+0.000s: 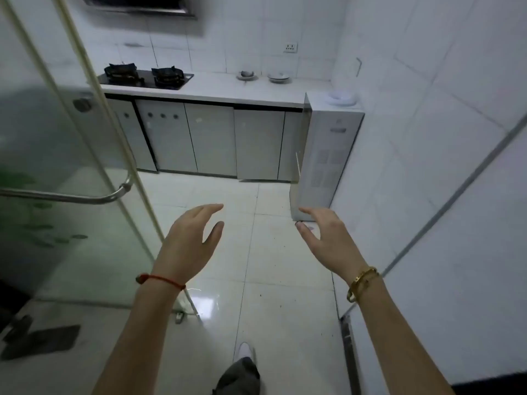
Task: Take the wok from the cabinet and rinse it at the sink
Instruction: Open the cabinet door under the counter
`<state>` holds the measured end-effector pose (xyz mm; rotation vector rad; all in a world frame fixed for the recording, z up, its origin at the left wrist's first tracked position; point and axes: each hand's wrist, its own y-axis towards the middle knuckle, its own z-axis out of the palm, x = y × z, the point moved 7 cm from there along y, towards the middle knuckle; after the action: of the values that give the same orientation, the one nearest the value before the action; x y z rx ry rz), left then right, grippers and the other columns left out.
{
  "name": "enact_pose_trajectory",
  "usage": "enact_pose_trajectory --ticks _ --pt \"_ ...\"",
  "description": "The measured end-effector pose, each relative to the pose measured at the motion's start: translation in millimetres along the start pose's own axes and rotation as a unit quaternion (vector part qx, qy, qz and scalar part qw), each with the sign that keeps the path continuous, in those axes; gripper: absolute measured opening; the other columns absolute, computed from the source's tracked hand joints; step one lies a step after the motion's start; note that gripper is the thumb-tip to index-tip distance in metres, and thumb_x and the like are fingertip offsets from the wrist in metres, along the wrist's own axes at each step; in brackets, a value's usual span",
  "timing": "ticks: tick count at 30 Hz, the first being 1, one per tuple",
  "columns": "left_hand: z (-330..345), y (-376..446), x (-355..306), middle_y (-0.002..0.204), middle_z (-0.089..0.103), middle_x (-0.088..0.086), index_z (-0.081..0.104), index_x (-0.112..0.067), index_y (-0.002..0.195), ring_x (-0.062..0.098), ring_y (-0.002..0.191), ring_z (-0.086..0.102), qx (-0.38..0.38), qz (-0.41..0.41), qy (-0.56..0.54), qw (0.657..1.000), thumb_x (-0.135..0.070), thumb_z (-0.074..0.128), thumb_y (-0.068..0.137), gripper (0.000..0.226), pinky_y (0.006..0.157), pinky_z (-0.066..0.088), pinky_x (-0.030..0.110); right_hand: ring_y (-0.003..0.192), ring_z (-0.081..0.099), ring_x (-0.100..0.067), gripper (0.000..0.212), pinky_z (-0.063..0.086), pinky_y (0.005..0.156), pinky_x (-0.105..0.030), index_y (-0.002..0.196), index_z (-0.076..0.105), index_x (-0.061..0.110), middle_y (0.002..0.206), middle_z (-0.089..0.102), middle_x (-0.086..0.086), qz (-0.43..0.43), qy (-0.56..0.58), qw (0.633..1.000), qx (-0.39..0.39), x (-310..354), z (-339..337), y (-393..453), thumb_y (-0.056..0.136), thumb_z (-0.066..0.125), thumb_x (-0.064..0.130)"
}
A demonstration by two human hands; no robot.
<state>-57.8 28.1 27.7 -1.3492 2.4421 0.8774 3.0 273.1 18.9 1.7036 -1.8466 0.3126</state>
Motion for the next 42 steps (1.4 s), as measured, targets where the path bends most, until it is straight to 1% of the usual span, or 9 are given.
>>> enact_pose_trajectory --ticks 2,6,12,17,24,27,30,33,42 --pt "1.7 30.8 18.9 0.126 0.063 0.000 0.058 -0.016 0.129 0.016 0.120 0.056 -0.002 -0.010 -0.011 1.000 -0.022 0.055 0.094 0.036 0.103 0.040 0.025 0.129 0.043 -0.012 0.041 0.031 0.107 -0.024 0.135 0.051 0.017 0.134 0.054 0.000 0.013 0.015 1.000 0.000 -3.3 7.4 35.9 0.097 0.051 0.032" --pt "7.9 99.1 55.4 0.127 0.063 -0.002 0.057 -0.017 0.130 0.016 0.120 0.056 0.003 -0.016 0.005 1.000 -0.024 0.055 0.094 0.036 0.103 0.040 0.026 0.127 0.046 -0.013 0.041 0.040 0.109 -0.034 0.134 0.052 0.017 0.134 0.055 0.001 0.012 0.024 1.000 0.002 -3.3 24.1 114.7 0.096 0.051 0.032" --pt "17.9 188.3 100.4 0.126 0.064 0.002 0.057 -0.013 0.130 0.018 0.118 0.058 -0.009 -0.011 0.007 1.000 -0.020 0.056 0.094 0.036 0.103 0.044 0.032 0.128 0.045 -0.012 0.041 0.031 0.106 -0.022 0.135 0.052 0.016 0.134 0.055 0.000 0.015 0.006 1.000 -0.008 -15.0 44.5 213.4 0.097 0.050 0.032" --pt "38.6 246.9 135.1 0.127 0.063 0.002 0.056 -0.013 0.131 0.019 0.119 0.057 0.017 -0.024 0.009 1.000 -0.020 0.056 0.094 0.037 0.102 0.041 0.027 0.128 0.044 -0.013 0.041 0.034 0.110 -0.029 0.135 0.051 0.016 0.135 0.054 0.000 0.027 0.009 1.000 0.009 -27.6 67.1 278.1 0.098 0.049 0.033" --pt "76.0 326.1 197.6 0.129 0.061 0.001 0.055 -0.014 0.132 0.018 0.121 0.055 0.043 -0.065 0.011 0.997 -0.023 0.054 0.095 0.038 0.102 0.039 0.026 0.129 0.043 -0.013 0.041 0.030 0.106 -0.023 0.136 0.050 0.017 0.136 0.053 0.001 0.027 0.005 0.999 0.046 -49.1 116.6 381.7 0.098 0.048 0.032" --pt "89.3 369.2 227.6 0.130 0.061 0.002 0.054 -0.015 0.133 0.018 0.122 0.054 0.040 -0.084 0.015 0.996 -0.023 0.053 0.095 0.039 0.103 0.041 0.028 0.129 0.043 -0.013 0.040 0.032 0.110 -0.027 0.136 0.049 0.018 0.135 0.053 0.002 0.017 0.015 0.998 0.060 -57.4 135.7 440.5 0.098 0.048 0.033" --pt "96.8 422.5 259.4 0.131 0.060 0.001 0.053 -0.016 0.135 0.018 0.123 0.053 0.033 -0.101 0.020 0.994 -0.025 0.052 0.096 0.040 0.105 0.041 0.031 0.130 0.042 -0.013 0.041 0.030 0.109 -0.025 0.136 0.049 0.018 0.136 0.052 0.002 0.007 0.016 0.997 0.069 -62.3 146.5 511.0 0.098 0.048 0.033" --pt "99.1 480.8 288.1 0.131 0.060 0.000 0.053 -0.016 0.134 0.017 0.123 0.052 0.022 -0.110 0.027 0.993 -0.026 0.051 0.096 0.040 0.104 0.038 0.026 0.131 0.041 -0.012 0.041 0.033 0.112 -0.031 0.136 0.050 0.018 0.136 0.052 0.001 -0.007 0.024 0.997 0.071 -64.4 151.4 585.0 0.097 0.048 0.033" --pt "115.4 612.6 364.5 0.128 0.061 0.000 0.054 -0.017 0.132 0.018 0.120 0.054 0.010 -0.141 0.034 0.989 -0.024 0.052 0.096 0.037 0.100 0.038 0.025 0.133 0.038 -0.011 0.041 0.025 0.106 -0.022 0.137 0.048 0.017 0.138 0.050 0.002 -0.029 0.025 0.996 0.083 -68.8 182.8 755.3 0.098 0.047 0.032"
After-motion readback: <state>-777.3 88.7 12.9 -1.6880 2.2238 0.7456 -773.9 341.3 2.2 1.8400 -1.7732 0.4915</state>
